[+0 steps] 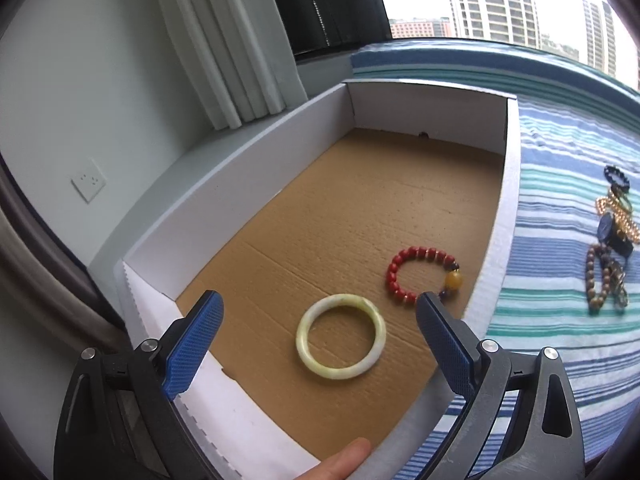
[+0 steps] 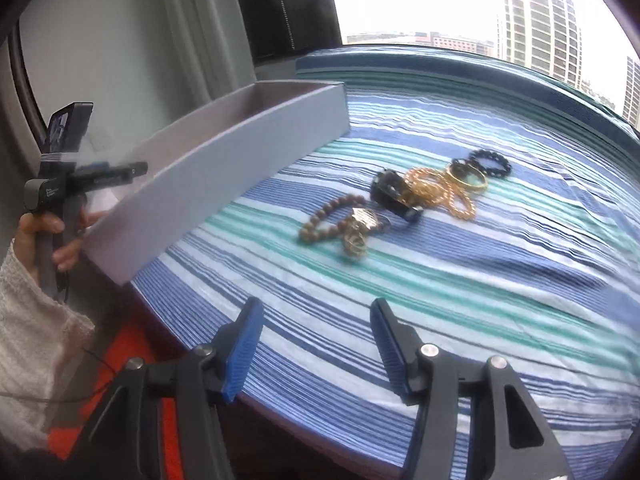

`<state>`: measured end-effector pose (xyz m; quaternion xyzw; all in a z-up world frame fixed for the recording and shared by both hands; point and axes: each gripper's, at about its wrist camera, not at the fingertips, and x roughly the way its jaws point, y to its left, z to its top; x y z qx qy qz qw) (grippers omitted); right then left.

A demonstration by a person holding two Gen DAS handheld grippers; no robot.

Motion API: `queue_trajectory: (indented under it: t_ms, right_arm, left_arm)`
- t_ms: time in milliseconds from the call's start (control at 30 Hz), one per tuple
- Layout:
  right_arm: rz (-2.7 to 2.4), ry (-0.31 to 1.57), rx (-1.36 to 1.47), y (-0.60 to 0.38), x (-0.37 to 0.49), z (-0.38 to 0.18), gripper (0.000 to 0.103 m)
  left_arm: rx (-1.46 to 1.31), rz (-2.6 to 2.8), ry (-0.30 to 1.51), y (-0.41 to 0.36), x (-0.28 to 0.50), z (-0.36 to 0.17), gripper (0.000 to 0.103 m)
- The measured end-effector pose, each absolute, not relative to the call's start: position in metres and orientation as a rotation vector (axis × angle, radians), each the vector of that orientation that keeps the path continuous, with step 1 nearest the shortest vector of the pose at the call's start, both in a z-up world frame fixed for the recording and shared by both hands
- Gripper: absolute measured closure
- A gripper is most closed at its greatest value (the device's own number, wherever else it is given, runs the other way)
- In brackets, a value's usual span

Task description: Organize jewelry

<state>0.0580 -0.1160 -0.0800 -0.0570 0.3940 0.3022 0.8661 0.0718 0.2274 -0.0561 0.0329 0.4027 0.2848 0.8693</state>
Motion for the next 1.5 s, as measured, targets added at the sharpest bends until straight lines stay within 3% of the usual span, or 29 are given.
queue_trajectory:
  t_ms: [433,667,800,967,1300,1500]
  right_arm:
    - [0.504,0.800,-0.068,-0.169,0.042,-0.103,0.047]
    - [0.492,0.789,-0.064,-0.172,0.041,-0.103,0.046]
    - [0.435,0.774,-0.081,-0.177,0.040,-0.102,0.030]
    - [0.343,0.784,-0.082,-0.186,0.045,-0.107,0.024]
    - [0.266,0.780,-0.159,-0.184,0.038,-0.113,0.023]
    - [0.255,0.778,-0.165,-0.185,0.037,-0.112,0.023]
  left_arm:
    - [0.077,0.636,0.866,0.223,0.049,-0.060,0.006]
    - [0.002,0.719,0.678,0.213,0.019,-0.020,0.001]
    - [-0.055,0.548,0.604,0.189,0.010,0.005,0.001]
    - [-0.091,0.267,0.671,0.140,0.019,-0.001,0.001]
    - [-0.075,-0.011,0.932,0.054,0.047,-0.073,0.001]
    - [-0.096,-0.041,0.987,0.042,0.040,-0.089,0.001]
